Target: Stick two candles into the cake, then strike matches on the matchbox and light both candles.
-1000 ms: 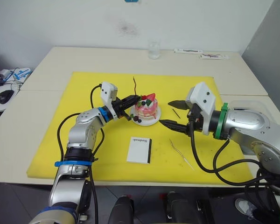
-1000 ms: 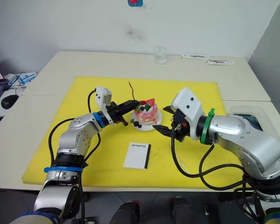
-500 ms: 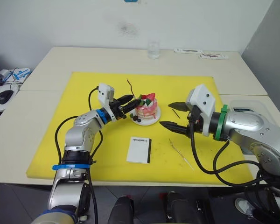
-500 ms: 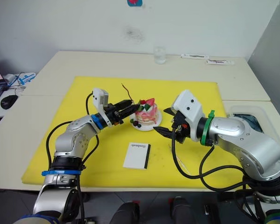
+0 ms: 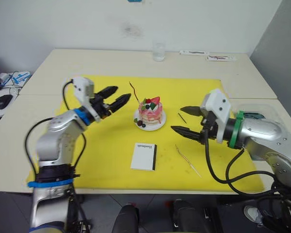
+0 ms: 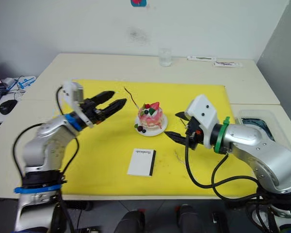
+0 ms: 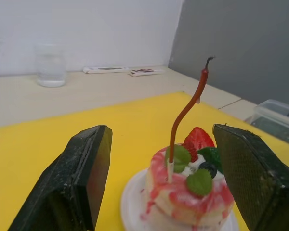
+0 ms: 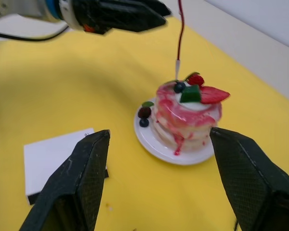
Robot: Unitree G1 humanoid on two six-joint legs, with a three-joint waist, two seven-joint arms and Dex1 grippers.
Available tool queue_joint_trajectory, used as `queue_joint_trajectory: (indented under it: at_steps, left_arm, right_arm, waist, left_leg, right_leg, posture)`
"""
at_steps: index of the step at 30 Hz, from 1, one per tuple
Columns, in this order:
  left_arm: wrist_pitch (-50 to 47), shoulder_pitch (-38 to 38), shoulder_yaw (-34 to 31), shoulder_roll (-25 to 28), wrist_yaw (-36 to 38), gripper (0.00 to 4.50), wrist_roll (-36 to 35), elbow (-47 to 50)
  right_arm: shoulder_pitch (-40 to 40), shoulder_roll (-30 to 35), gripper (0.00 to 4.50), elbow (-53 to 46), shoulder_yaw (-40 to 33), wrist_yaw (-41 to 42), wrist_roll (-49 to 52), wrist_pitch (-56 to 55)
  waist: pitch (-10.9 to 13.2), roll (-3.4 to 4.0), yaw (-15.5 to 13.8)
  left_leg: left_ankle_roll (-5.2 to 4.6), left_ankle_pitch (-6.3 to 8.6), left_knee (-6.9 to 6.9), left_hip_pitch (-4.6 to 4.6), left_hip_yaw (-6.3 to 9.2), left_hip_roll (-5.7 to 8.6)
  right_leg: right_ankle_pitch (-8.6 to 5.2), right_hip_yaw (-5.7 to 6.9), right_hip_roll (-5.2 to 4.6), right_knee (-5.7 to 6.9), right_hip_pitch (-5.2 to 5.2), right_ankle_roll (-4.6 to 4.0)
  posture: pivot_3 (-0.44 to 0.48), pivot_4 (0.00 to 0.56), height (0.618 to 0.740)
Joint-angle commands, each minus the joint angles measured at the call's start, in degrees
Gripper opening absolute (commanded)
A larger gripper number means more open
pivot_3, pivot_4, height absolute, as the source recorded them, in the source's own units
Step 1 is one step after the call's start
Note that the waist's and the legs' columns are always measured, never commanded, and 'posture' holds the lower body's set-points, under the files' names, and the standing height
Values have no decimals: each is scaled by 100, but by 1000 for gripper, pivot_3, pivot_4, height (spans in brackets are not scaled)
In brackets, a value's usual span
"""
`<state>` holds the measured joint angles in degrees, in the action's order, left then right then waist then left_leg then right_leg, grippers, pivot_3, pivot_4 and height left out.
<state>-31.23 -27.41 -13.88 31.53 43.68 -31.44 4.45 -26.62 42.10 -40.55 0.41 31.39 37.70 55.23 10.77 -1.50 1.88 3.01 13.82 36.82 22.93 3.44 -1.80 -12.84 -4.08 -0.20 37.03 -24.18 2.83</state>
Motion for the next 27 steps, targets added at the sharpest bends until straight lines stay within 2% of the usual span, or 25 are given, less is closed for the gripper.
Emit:
queue_joint_trajectory:
  at_steps: [1, 3, 6, 9, 11, 17, 27]
  left_arm:
    - [-422, 443, -60, 540, 440, 4087, -381, 910]
    - [-701, 858, 60, 1039, 921, 4461, -622, 1454]
    - [-1276, 1373, 236, 1511, 1319, 4461, -1198, 2224]
    - [-1505, 1716, 397, 1735, 1509, 4461, -1507, 2731]
    - [-1482, 1891, 627, 1683, 1523, 4461, -1566, 3023]
    - [-1468, 1881, 1104, 1486, 1366, 4461, -1730, 3391]
    - [-1271, 1823, 1390, 1435, 1319, 4461, -1563, 3429]
  right_arm:
    - [395, 190, 3444, -461, -412, 87, 42, -199]
    - [799, 364, 3444, -628, -575, 107, -42, -243]
    - [1469, 583, 3444, -868, -781, 58, -152, -219]
    - [1994, 662, 3444, -1046, -857, -47, -234, -202]
    - [2446, 618, 3444, -1195, -681, -265, -431, -191]
    - [3151, 411, 3444, -1385, -100, -796, -824, -26]
    - [3434, -14, 3444, -1189, 448, -1120, -1310, -142]
  waist:
    - [0, -1, 1]
    - [1, -3, 3]
    - [2, -4, -16]
    - [2, -3, -9]
    - [2, -4, -4]
    - [2, -4, -3]
    - [2, -4, -2]
  left_leg:
    - [0, 0, 0, 0, 0, 0]
    - [0, 0, 0, 0, -2, -1]
    - [0, 0, 3, -1, -3, -1]
    - [0, 0, 6, -6, -10, -1]
    - [0, 0, 10, -8, -10, -4]
    - [0, 0, 14, -11, -11, -6]
    - [0, 0, 10, -9, -13, -5]
  right_leg:
    - [-1, 1, -1, 0, 0, -1]
    - [-4, 0, -1, 0, -1, -3]
    - [-20, 0, -5, -2, 1, -28]
    - [-20, -4, -8, -4, 5, -27]
    - [-19, -3, -6, -2, 2, -25]
    - [-19, -3, -4, -3, 1, -25]
    - [-19, -4, -5, -4, -1, -25]
  posture:
    - [0, 150, 740]
    - [0, 150, 740]
    - [0, 150, 740]
    - [0, 150, 740]
    - [0, 150, 740]
    - [0, 150, 740]
    - [0, 150, 740]
